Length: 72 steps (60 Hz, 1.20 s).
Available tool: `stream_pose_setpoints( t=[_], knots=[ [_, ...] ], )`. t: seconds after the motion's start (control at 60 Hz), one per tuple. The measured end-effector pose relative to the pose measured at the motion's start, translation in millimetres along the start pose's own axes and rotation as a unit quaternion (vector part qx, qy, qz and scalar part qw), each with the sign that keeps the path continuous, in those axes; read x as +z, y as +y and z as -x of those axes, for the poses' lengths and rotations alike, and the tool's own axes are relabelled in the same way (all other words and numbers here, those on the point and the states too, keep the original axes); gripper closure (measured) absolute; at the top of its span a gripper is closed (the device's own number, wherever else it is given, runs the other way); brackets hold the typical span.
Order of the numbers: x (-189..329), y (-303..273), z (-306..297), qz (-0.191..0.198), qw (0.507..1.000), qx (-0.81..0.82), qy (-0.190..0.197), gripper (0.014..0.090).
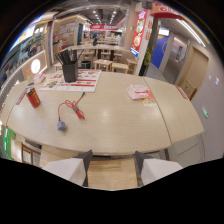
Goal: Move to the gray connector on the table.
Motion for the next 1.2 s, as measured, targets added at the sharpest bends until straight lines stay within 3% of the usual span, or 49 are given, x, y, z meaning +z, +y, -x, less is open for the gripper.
stream_pose_setpoints(
  t=[0.233,0.633,0.967,1.2],
  knots=[
    [5.8,-5.7,30.0,-0.005,1.0,0.007,-0.013,0.0199],
    [50.4,-46.5,145.0,-0.039,0.997,0.018,-0.061,0.0201],
    [121.7,-88.1,178.6,-0.051,0.998,0.028,-0.035,0.0198],
    [135.8,-103.0,182.4,-0.053,0.998,0.032,-0.032,0.0199]
  ],
)
